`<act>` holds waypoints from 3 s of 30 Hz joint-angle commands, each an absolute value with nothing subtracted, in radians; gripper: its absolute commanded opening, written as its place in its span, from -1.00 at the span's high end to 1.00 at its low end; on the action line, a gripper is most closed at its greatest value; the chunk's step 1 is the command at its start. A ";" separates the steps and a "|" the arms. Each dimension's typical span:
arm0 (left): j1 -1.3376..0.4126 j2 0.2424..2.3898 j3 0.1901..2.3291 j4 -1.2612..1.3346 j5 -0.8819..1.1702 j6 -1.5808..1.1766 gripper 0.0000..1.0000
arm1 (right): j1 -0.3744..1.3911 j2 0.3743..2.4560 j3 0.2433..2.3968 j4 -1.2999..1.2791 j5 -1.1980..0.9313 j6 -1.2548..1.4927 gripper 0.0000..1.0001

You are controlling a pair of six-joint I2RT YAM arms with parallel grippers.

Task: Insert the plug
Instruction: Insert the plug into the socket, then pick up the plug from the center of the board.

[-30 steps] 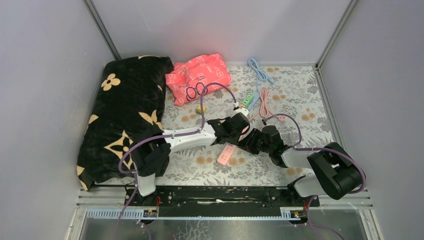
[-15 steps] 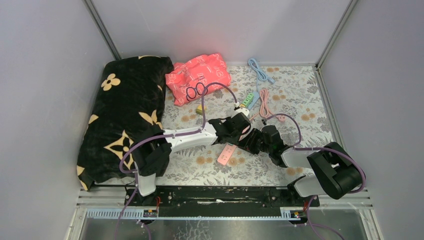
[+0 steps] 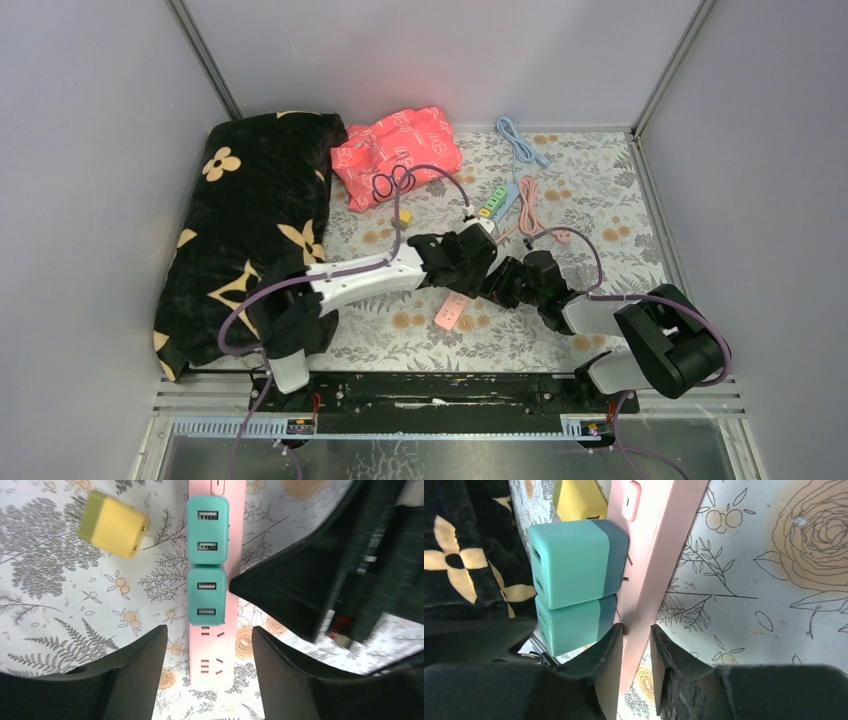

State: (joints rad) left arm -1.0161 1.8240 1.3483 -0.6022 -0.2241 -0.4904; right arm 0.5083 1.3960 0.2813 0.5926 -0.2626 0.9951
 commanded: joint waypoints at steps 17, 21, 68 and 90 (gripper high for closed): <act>-0.929 1.478 1.056 -0.396 -0.377 -0.665 -0.93 | 0.517 0.999 0.357 0.101 -0.085 0.799 -0.47; -0.929 1.484 1.016 -0.349 -0.398 -0.701 -0.99 | 0.518 0.884 0.368 -0.021 -0.014 0.775 -0.61; -0.757 1.918 1.180 -0.273 -0.407 -0.738 -0.64 | 0.517 0.591 0.419 -0.118 0.288 0.410 -1.00; -0.739 1.772 1.036 -0.218 -0.298 -0.560 0.25 | 0.518 0.702 0.438 -0.031 0.178 0.407 -0.99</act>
